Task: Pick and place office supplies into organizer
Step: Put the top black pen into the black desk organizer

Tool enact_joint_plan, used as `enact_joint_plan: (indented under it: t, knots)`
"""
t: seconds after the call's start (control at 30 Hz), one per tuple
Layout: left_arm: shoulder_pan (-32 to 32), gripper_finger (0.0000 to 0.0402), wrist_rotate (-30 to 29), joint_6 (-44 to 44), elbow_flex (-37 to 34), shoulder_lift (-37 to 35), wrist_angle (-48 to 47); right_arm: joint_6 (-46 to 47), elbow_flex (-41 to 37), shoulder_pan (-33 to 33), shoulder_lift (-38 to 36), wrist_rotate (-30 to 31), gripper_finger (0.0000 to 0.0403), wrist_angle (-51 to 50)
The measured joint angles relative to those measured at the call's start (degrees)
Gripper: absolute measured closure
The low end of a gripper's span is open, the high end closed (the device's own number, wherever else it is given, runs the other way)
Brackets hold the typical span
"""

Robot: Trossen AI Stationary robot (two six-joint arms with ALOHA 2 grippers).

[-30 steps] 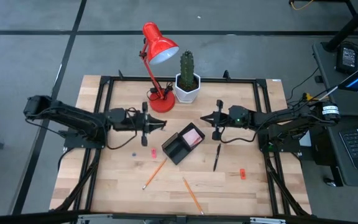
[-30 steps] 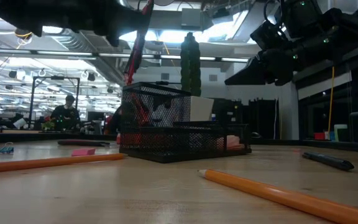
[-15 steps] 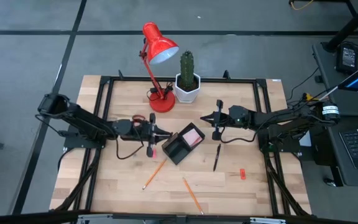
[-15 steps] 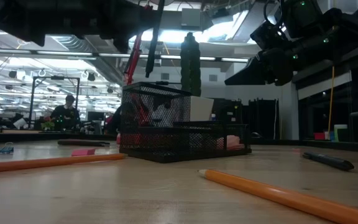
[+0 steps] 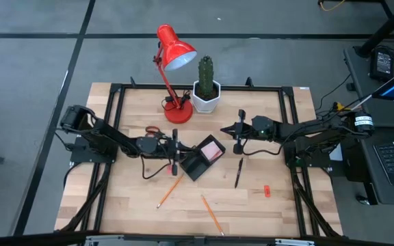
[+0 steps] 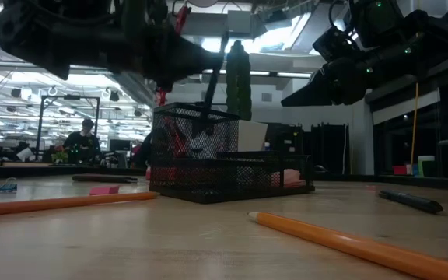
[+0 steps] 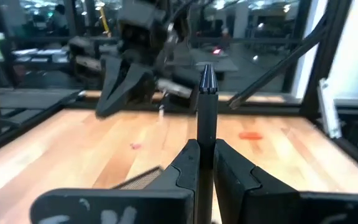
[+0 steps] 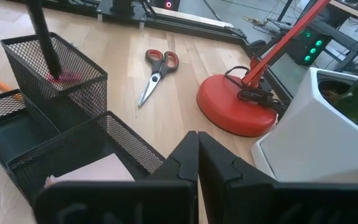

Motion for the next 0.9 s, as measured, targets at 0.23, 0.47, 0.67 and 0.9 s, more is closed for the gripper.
enact_joint_plan:
  t: [0.23,0.47,0.67,0.9]
  knots:
    - [0.02,0.0379,-6.13,-2.83,-0.02,4.76,2.1,0.0,0.0,0.02,0.0,0.0,0.0395,-0.35]
    - [0.0,0.0379,-6.39,-4.69,0.0,8.66,6.63,0.17,0.0,0.02,0.0,-0.02,0.0395,-2.06]
    - [0.0,0.0379,-7.97,-5.89,0.0,9.85,6.74,0.2,0.0,0.21,0.0,-0.02,0.0395,-2.37]
    - [0.0,0.0366,-7.96,-7.38,0.0,9.85,6.13,0.2,0.0,0.22,0.0,-0.02,0.0395,-2.53]
